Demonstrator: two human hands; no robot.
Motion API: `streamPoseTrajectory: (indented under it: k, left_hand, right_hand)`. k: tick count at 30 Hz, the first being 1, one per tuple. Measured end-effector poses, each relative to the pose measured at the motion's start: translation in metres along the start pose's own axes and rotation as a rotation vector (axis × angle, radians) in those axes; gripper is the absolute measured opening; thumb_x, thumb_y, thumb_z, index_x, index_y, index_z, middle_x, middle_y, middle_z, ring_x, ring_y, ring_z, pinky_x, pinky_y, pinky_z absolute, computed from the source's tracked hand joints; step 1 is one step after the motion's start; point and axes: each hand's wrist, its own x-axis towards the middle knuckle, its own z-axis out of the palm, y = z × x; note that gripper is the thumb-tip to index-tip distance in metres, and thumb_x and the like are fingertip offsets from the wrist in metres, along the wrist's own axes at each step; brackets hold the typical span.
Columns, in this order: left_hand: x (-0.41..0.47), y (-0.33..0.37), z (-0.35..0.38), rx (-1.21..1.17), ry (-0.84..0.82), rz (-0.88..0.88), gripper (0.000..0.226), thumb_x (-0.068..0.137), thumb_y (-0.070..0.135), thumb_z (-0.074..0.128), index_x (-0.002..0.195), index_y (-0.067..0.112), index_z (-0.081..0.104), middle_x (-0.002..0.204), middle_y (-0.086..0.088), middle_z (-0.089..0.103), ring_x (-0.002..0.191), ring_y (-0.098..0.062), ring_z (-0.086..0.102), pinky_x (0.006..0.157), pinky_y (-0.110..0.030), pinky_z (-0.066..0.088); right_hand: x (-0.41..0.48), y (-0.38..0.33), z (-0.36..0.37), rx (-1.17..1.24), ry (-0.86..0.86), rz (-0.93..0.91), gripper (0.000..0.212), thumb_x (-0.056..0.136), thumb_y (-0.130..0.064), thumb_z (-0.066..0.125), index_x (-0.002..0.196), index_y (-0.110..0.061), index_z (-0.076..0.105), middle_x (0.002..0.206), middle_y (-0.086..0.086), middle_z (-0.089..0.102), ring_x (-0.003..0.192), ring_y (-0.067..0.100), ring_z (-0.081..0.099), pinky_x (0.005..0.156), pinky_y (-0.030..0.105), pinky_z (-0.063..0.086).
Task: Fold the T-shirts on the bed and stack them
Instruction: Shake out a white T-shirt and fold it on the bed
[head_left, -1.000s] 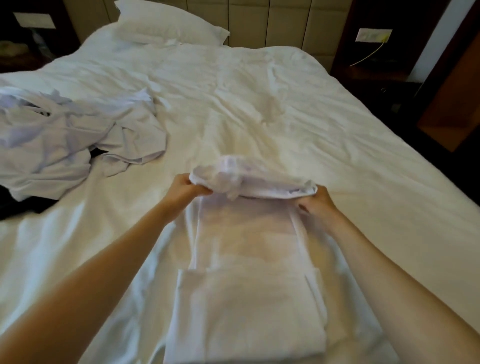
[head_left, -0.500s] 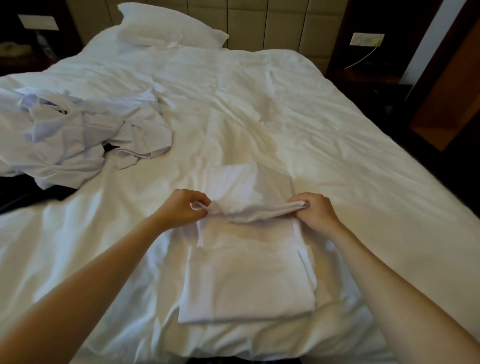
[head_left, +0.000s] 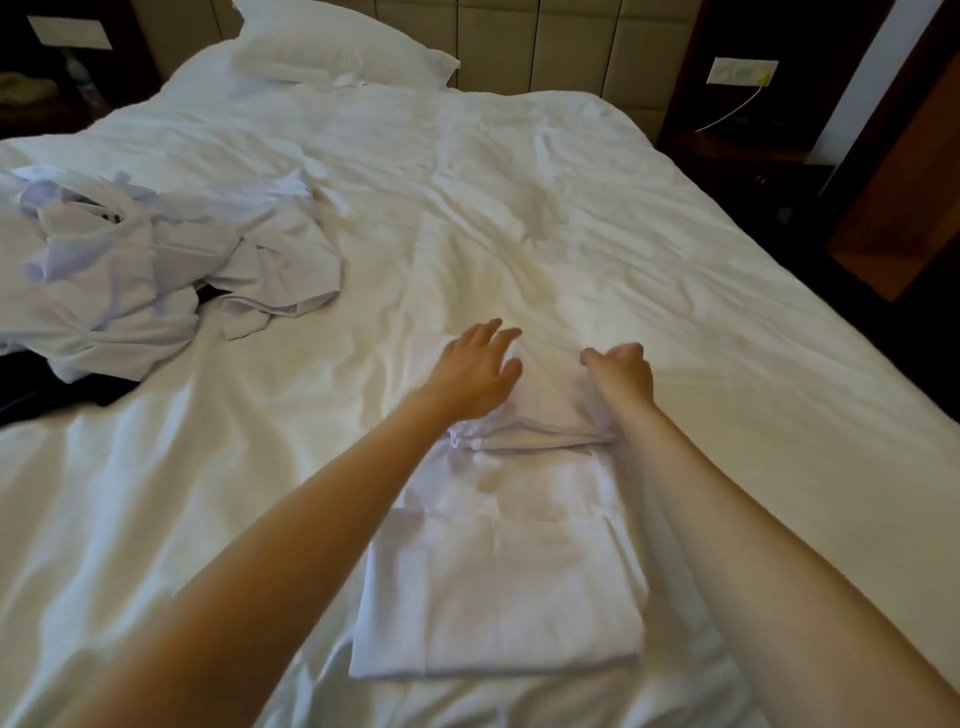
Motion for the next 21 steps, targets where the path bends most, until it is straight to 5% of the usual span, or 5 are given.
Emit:
streamPoseTrajectory:
  k: [4,7,12,18,21]
  left_hand:
    - [-0.003,-0.007,0.022,0.015,0.009,-0.288,0.063,0.097,0.044,0.034,0.15,0.021,0.008,0.157,-0.016,-0.003,0.144,-0.032,0.003,0.115,-0.043,0.007]
    - [-0.013,-0.023,0.013,-0.092,0.149,-0.499,0.075,0.09,0.046,0.049,0.148,0.015,0.012,0.151,-0.018,0.018,0.137,-0.035,0.022,0.11,-0.043,0.021]
    - [-0.019,-0.044,-0.015,-0.621,0.014,-0.733,0.065,0.083,0.034,0.067,0.13,-0.001,0.04,0.103,-0.014,0.055,0.087,-0.029,0.056,0.065,-0.031,0.045]
    - [-0.031,-0.047,-0.02,-0.85,-0.176,-0.772,0.027,0.088,0.023,0.063,0.098,0.0,0.053,0.07,-0.009,0.054,0.059,-0.02,0.052,0.054,-0.026,0.046]
    - [-0.031,-0.045,-0.024,-1.046,-0.159,-0.828,0.019,0.09,0.014,0.055,0.104,0.002,0.049,0.078,-0.01,0.056,0.067,-0.021,0.055,0.059,-0.029,0.051]
  right_hand:
    - [0.012,0.008,0.012,-0.043,-0.05,0.185,0.07,0.068,-0.041,0.066,0.122,0.001,0.05,0.123,0.015,0.057,0.106,0.03,0.058,0.08,0.03,0.048]
    - [0.015,0.01,0.006,-0.172,-0.042,0.175,0.06,0.069,-0.035,0.07,0.114,-0.001,0.052,0.109,0.012,0.056,0.101,0.03,0.057,0.079,0.03,0.048]
    - [0.005,0.01,-0.008,0.036,-0.206,0.209,0.06,0.072,-0.025,0.075,0.123,-0.001,0.053,0.116,0.015,0.058,0.098,0.03,0.059,0.071,0.029,0.048]
    - [-0.014,0.003,-0.014,0.585,-0.476,0.402,0.018,0.089,-0.002,0.05,0.072,-0.004,0.051,0.053,0.007,0.055,0.039,0.012,0.057,0.04,0.017,0.048]
    - [-0.02,-0.008,-0.011,1.02,-0.407,0.438,0.016,0.094,-0.002,0.047,0.079,-0.007,0.05,0.077,0.01,0.055,0.05,0.015,0.063,0.046,0.018,0.052]
